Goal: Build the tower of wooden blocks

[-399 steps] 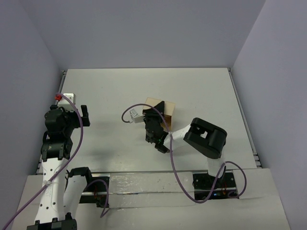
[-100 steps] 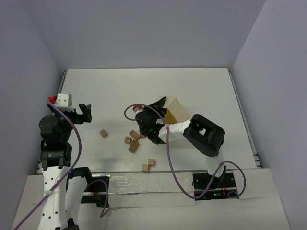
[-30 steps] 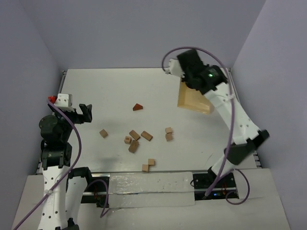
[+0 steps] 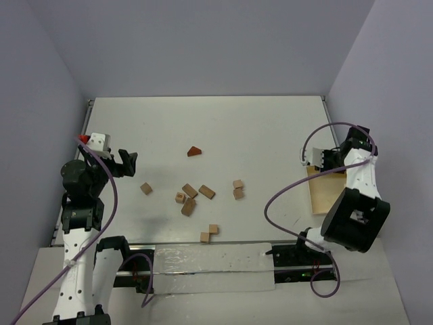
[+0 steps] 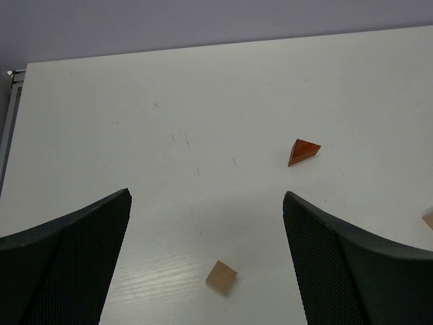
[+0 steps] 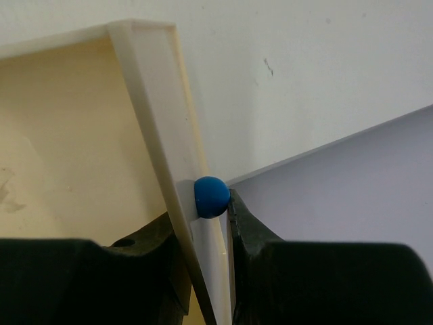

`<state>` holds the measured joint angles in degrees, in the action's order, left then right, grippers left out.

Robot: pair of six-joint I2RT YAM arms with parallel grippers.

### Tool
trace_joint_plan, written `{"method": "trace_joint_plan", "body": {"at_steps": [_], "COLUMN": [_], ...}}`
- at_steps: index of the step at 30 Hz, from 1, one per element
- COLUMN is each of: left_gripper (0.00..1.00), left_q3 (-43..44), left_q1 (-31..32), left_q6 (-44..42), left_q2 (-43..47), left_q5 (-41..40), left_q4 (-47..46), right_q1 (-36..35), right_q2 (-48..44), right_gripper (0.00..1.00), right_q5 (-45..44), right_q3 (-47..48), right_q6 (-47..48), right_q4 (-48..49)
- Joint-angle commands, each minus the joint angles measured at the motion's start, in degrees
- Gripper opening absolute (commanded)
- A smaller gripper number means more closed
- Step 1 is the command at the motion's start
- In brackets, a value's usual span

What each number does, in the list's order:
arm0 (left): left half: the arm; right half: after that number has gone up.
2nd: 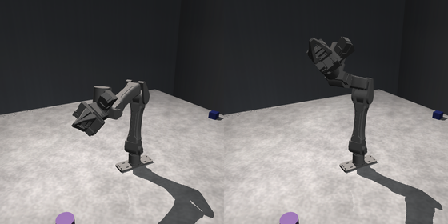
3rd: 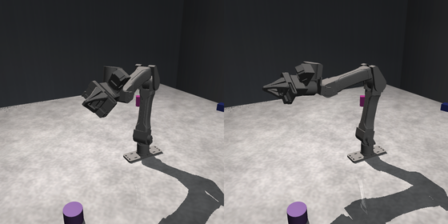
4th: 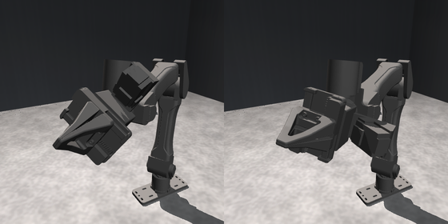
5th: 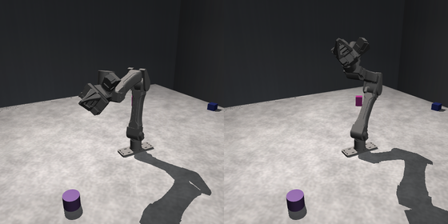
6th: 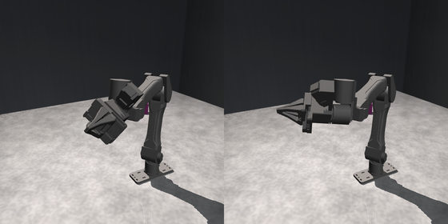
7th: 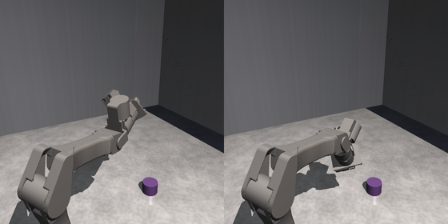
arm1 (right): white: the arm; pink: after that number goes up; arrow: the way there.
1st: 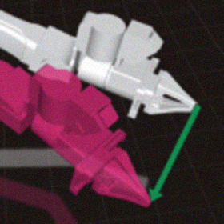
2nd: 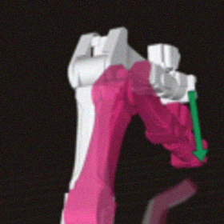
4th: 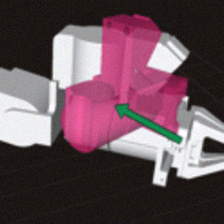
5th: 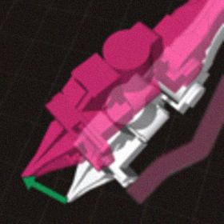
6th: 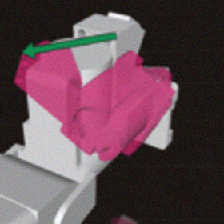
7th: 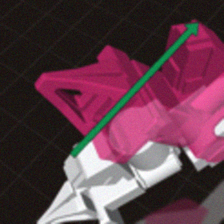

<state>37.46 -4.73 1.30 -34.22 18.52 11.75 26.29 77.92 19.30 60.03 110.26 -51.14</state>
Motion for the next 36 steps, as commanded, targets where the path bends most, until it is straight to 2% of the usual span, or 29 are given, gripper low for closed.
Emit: {"method": "trace_joint_plan", "body": {"at_steps": [1, 6, 10, 15, 17, 23, 24, 26, 29, 36], "left_gripper": [0.99, 0.99, 0.99, 0.99, 0.99, 0.99, 0.99, 0.99, 0.99, 0.99], "left_q3": [0.4, 0.3, 0.0, 0.0, -0.2, -0.4, -0.4, -0.4, -0.5, 0.9], "left_q1": [-0.5, -0.5, -0.5, -0.5, -0.5, -0.5, -0.5, -0.5, -0.5, -0.5], "left_q6": [0.3, 0.1, 0.2, 0.6, 0.8, 1.1, 1.1, 1.1, 1.1, 1.3], "left_q2": [-0.6, -0.9, -1.4, -2.1, -2.1, -2.3, -2.3, -2.5, -2.5, -2.3], "left_q5": [1.3, 1.1, 0.9, -0.2, -0.4, -1.0, -1.0, -1.4, -1.8, -1.1], "left_q4": [-2.8, -2.1, -2.3, -2.4, -2.5, -2.7, -2.7, -2.7, -2.8, -1.8], "right_q1": [2.4, 5.0, 6.7, 7.1, 7.1, 7.1, 7.1, 7.0, 7.1, 5.2], "right_q2": [5.0, 9.9, 11.6, 13.6, 14.5, 16.9, 16.9, 16.8, 15.3, 6.8], "right_gripper": [0.0, 0.0, 0.08, 0.1, 0.15, 0.44, 0.44, 0.52, 0.58, 0.67], "right_q5": [0.7, 1.7, 1.2, 1.4, 0.4, 0.8, 0.8, 1.2, 2.7, 10.7], "right_q3": [5.6, 7.1, 5.6, 4.0, 4.0, 5.6, 5.7, 5.7, 6.0, 12.7], "right_q6": [15.6, 19.6, 22.5, 24.2, 24.6, 25.4, 25.8, 26.7, 27.0, 23.0], "right_q4": [2.7, 3.5, 4.9, 6.8, 6.9, 6.9, 6.8, 6.9, 6.7, -2.5]}}
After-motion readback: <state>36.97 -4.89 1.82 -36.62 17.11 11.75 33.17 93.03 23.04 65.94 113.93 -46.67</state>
